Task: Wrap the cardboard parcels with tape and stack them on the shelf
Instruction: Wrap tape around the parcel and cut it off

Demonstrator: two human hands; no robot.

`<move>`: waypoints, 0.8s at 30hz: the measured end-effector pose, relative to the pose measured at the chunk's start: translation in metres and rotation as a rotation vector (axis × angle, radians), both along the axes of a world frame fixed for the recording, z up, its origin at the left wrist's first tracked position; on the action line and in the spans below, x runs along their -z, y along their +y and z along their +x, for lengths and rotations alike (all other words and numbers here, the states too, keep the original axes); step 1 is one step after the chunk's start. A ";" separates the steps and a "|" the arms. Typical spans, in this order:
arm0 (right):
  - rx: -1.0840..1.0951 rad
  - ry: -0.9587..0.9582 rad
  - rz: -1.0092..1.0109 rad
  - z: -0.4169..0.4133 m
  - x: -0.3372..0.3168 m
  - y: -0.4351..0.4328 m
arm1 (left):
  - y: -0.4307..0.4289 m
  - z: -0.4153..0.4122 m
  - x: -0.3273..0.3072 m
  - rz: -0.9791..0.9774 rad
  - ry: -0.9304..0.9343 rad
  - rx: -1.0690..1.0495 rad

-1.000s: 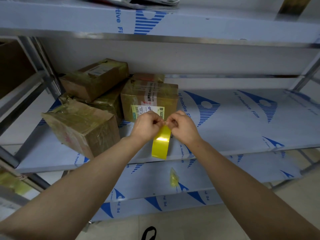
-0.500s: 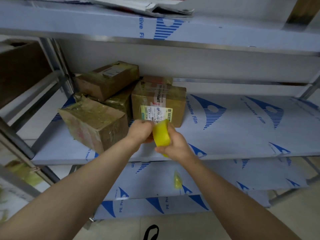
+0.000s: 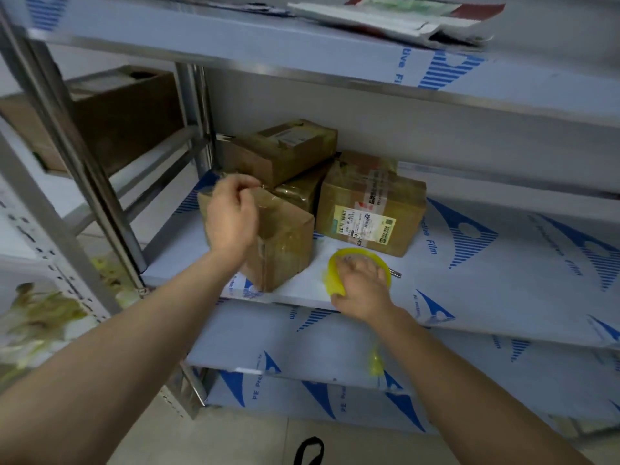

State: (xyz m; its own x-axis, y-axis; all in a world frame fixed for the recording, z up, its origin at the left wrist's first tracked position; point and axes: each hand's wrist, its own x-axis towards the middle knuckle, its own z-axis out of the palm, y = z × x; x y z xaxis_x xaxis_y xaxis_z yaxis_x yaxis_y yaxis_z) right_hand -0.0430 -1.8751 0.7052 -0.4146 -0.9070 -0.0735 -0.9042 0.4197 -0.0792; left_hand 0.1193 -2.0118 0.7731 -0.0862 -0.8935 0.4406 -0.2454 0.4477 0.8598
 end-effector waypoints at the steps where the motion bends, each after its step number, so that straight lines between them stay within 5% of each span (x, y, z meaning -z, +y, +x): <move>1: 0.054 -0.101 -0.194 0.006 -0.007 -0.005 | -0.013 0.007 0.004 0.028 -0.017 -0.071; 3: 0.106 -0.437 -0.588 0.024 -0.025 -0.020 | -0.037 0.017 0.010 0.092 -0.054 -0.128; 6: 0.011 -0.699 -0.577 0.052 -0.043 -0.049 | -0.061 0.023 0.017 0.222 -0.125 -0.091; 9: 0.022 -0.590 -0.373 0.066 -0.039 -0.074 | -0.073 0.021 0.023 0.350 -0.196 0.030; 12: 0.023 -0.377 -0.384 0.070 -0.025 -0.086 | -0.080 0.023 0.030 0.358 -0.314 0.074; 15: -0.006 -0.414 -0.393 0.061 -0.024 -0.089 | -0.078 0.030 0.034 0.307 -0.425 -0.047; 18: -0.011 -0.468 -0.278 0.047 -0.031 -0.092 | -0.059 0.029 0.034 -0.188 -0.572 -0.148; 21: 0.049 -0.633 -0.235 0.043 -0.031 -0.092 | -0.037 0.014 0.032 -0.814 -0.577 0.230; 24: 0.055 -0.715 -0.306 0.044 -0.021 -0.089 | -0.026 0.005 0.037 -0.897 -0.654 0.411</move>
